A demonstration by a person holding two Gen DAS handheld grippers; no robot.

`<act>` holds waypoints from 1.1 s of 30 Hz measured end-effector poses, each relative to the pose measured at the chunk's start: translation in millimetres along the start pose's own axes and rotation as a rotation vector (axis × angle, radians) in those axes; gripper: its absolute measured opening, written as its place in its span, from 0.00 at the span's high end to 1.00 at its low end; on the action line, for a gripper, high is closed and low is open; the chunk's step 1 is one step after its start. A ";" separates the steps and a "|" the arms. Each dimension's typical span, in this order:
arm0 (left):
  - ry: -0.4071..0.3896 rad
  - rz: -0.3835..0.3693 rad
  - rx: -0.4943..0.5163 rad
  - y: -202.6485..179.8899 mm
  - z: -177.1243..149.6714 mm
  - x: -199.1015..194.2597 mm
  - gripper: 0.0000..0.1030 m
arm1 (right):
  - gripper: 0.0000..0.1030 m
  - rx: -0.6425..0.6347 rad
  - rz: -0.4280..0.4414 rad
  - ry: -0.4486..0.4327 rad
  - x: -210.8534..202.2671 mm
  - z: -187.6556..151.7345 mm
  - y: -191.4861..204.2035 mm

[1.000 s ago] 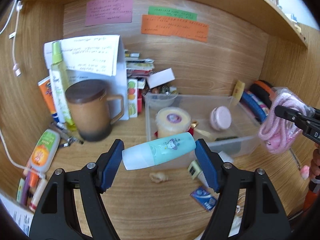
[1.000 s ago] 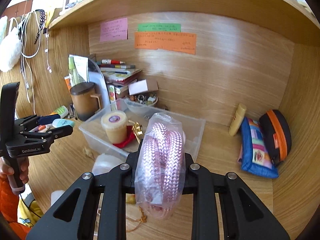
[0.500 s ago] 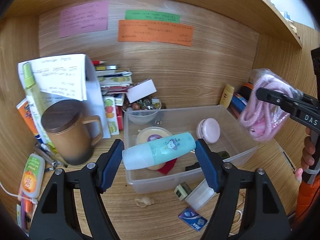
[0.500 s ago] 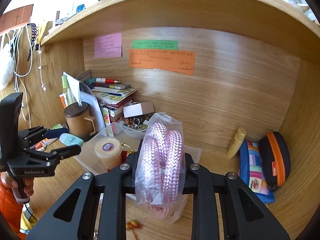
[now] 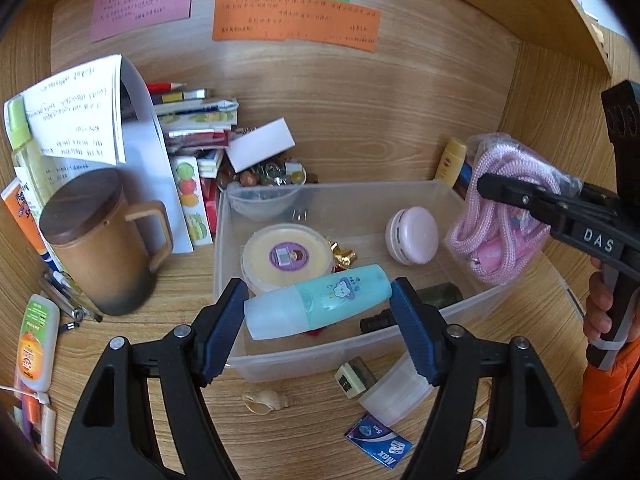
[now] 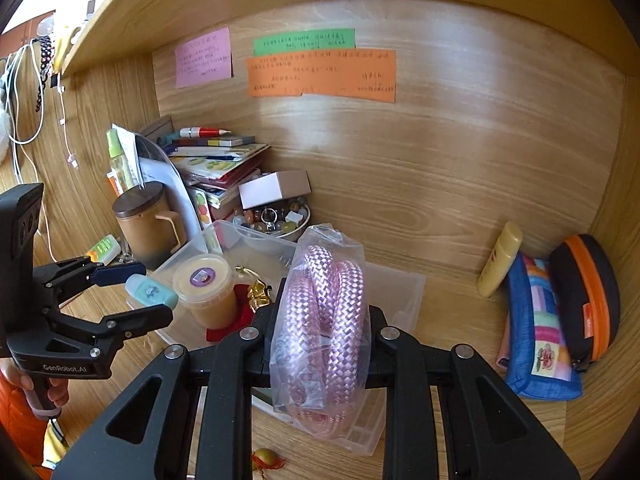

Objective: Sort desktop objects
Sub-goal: 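Carry the rope and roll-on bottle over the bin and release both into it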

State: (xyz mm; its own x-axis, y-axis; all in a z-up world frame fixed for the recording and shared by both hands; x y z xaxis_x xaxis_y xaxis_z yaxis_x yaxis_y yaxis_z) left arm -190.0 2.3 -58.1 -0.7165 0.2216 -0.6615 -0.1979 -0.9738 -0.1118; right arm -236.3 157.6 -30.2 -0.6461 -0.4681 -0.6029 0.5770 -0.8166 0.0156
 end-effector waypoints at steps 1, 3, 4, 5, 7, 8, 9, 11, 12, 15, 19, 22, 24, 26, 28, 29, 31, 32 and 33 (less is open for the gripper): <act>0.005 0.000 0.002 -0.3 -1.5 1.4 0.30 | 0.79 0.001 0.001 0.000 0.7 0.2 0.0; 0.016 -0.002 0.005 -1.2 -4.8 4.3 0.30 | 0.79 0.000 0.005 0.004 3.2 0.2 0.5; 0.020 -0.002 0.006 -1.4 -6.2 5.2 0.30 | 0.79 0.000 0.002 0.005 4.0 -0.5 0.9; 0.024 -0.002 0.007 -1.2 -7.3 6.4 0.30 | 0.79 0.001 0.003 0.009 5.9 -1.1 1.1; 0.034 -0.001 0.009 -0.9 -9.3 9.4 0.30 | 0.79 0.005 0.001 0.018 10.8 -2.3 0.5; 0.040 -0.001 0.011 -1.1 -10.6 11.3 0.30 | 0.79 0.011 0.005 0.027 14.2 -3.7 0.5; 0.046 -0.002 0.014 -1.4 -12.1 13.2 0.30 | 0.79 0.015 0.009 0.036 16.8 -5.0 0.3; 0.048 -0.001 0.018 -2.4 -13.6 14.6 0.29 | 0.79 0.016 0.009 0.056 23.8 -9.7 0.3; 0.050 -0.003 0.018 -2.2 -13.8 14.8 0.30 | 0.79 0.017 0.007 0.065 26.6 -11.9 0.4; 0.054 -0.003 0.018 -0.9 -13.8 16.0 0.29 | 0.79 0.016 0.003 0.083 31.7 -17.7 -0.4; 0.068 -0.015 0.002 1.8 -13.5 19.2 0.29 | 0.79 0.010 -0.006 0.106 36.5 -24.5 -2.8; 0.073 -0.021 -0.006 2.7 -13.8 19.9 0.29 | 0.79 0.005 -0.008 0.126 41.2 -29.7 -3.0; 0.076 -0.018 -0.004 3.6 -13.5 20.8 0.29 | 0.78 -0.006 -0.010 0.137 44.0 -32.6 -2.1; 0.074 -0.016 -0.002 3.8 -13.4 21.0 0.28 | 0.78 -0.004 -0.004 0.153 45.8 -34.1 -0.7; 0.071 0.001 0.004 4.2 -13.1 21.3 0.25 | 0.77 -0.001 0.007 0.155 45.8 -33.7 0.0; 0.070 0.007 0.005 4.8 -13.1 21.5 0.24 | 0.76 0.000 0.007 0.158 46.0 -33.8 0.0; 0.070 0.008 0.004 5.9 -13.3 22.0 0.23 | 0.71 -0.001 0.006 0.157 45.6 -33.3 0.4; 0.070 0.009 0.004 5.9 -13.5 22.3 0.23 | 0.69 -0.003 0.002 0.154 45.0 -33.0 0.5; 0.071 0.009 0.004 6.0 -13.5 22.5 0.23 | 0.63 -0.007 -0.003 0.150 43.7 -32.5 1.2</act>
State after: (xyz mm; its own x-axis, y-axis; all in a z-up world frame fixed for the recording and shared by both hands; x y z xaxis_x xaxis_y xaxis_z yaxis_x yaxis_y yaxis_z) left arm -198.3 0.7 -83.7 -0.6693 0.2087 -0.7131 -0.1946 -0.9755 -0.1029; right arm -247.6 147.1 -82.5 -0.5664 -0.4091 -0.7154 0.5789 -0.8154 0.0081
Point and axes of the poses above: each gripper's, at about its wrist camera, not at the fingertips, and x roughly the way its jaws point, y to its left, z to its top, the point moved 8 cm from there along x, roughly the way its jaws point, and after that the axes turned 2 degrees about y, right-handed, at the moved point
